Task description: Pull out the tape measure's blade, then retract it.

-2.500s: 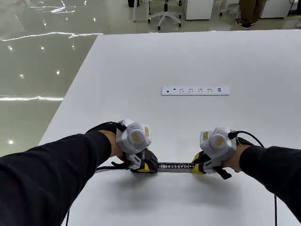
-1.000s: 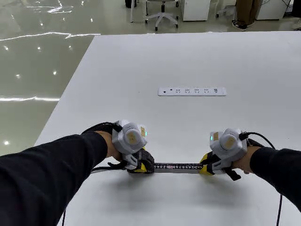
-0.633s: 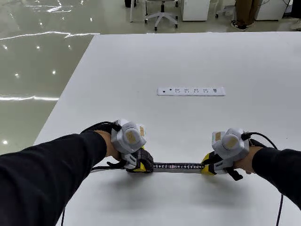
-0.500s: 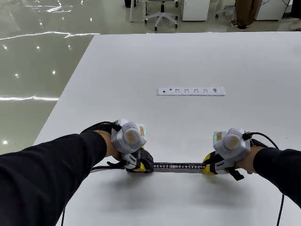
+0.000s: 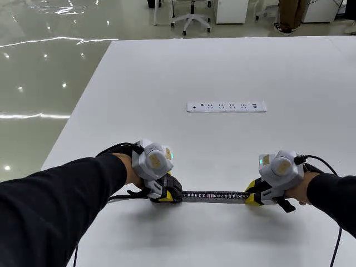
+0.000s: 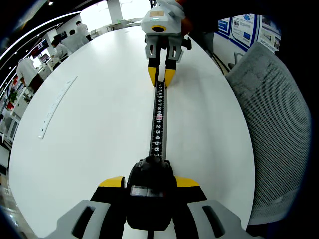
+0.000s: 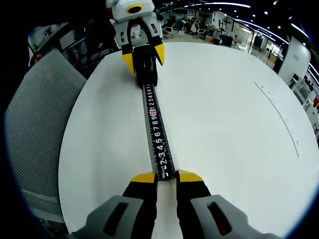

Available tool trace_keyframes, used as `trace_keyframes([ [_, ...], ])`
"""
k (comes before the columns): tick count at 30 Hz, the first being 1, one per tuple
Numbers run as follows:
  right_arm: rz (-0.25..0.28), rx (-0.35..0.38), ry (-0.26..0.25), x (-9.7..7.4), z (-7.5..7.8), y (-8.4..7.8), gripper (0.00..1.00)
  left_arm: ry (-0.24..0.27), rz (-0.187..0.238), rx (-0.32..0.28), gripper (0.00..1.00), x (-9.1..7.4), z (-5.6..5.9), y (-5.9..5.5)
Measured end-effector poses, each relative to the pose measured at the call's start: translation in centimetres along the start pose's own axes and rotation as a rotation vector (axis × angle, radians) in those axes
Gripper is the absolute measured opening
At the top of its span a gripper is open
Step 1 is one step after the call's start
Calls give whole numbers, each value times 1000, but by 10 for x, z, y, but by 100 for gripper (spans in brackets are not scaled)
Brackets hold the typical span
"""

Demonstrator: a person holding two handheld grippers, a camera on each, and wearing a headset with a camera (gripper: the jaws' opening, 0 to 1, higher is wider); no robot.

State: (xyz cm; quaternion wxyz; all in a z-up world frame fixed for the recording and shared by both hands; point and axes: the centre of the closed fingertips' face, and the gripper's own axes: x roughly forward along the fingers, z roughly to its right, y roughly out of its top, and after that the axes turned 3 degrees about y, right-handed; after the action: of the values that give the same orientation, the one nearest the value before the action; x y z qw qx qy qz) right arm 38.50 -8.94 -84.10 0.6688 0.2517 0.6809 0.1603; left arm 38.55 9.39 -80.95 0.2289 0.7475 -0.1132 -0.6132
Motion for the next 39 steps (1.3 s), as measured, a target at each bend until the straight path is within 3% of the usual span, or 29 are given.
trace_keyframes([
  [39, -12, 24, -17, -19, 7, -25, 9, 2, 1, -3, 33, 0, -1, 0],
])
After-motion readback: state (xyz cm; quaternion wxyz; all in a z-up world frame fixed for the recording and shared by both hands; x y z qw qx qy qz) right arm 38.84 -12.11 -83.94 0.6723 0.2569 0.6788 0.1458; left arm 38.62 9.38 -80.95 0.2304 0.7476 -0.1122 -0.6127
